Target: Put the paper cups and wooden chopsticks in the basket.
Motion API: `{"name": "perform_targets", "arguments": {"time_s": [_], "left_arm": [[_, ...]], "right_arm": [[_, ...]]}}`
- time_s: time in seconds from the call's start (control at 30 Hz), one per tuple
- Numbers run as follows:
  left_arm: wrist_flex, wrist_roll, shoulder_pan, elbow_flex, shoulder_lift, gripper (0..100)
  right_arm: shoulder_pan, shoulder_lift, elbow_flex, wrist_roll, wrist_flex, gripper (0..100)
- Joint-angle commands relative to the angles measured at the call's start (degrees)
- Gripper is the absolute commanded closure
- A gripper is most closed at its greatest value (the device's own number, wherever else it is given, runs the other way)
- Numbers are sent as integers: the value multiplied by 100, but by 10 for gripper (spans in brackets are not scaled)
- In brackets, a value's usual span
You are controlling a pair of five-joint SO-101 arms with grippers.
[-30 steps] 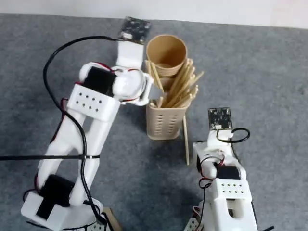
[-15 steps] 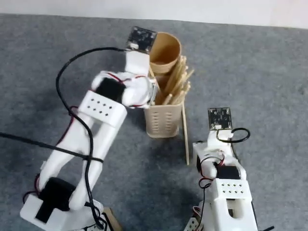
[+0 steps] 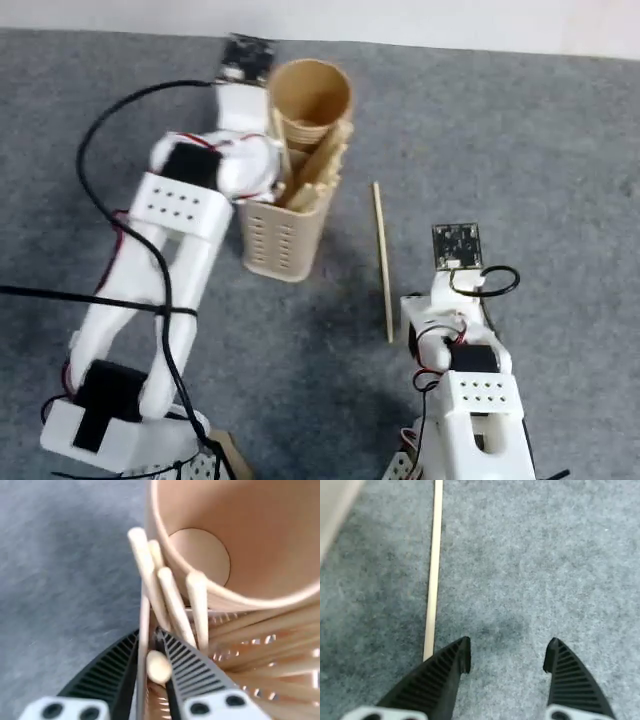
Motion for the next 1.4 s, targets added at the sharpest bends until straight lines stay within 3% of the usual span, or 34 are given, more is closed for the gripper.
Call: {"name": "perform_targets", "arguments": {"time_s": [0.0, 0.13, 0.3, 0.43, 0.73, 1.1, 1.2, 1.37], "left_arm": [[141, 88, -330, -312, -66, 994], [132, 97, -330, -40, -75, 967], [158, 97, -382, -374, -127, 810], [457, 79, -365, -1437, -127, 804], [1978, 62, -409, -4163, -92, 804], [3402, -9, -1780, -5569, -127, 804], [3508, -633, -2035, -5446, -154, 804], [3516, -958, -3363, -4426, -1007, 800]], "right_arm": [[31, 13, -22, -44, -92, 753], [31, 13, -22, -44, -92, 753], [31, 13, -13, -44, -92, 753], [31, 22, -13, -44, -92, 753], [31, 22, -13, -44, -92, 753], [31, 13, -40, -35, -92, 753], [31, 13, -66, -35, -66, 753], [-233, 66, -541, -26, -57, 753]]}}
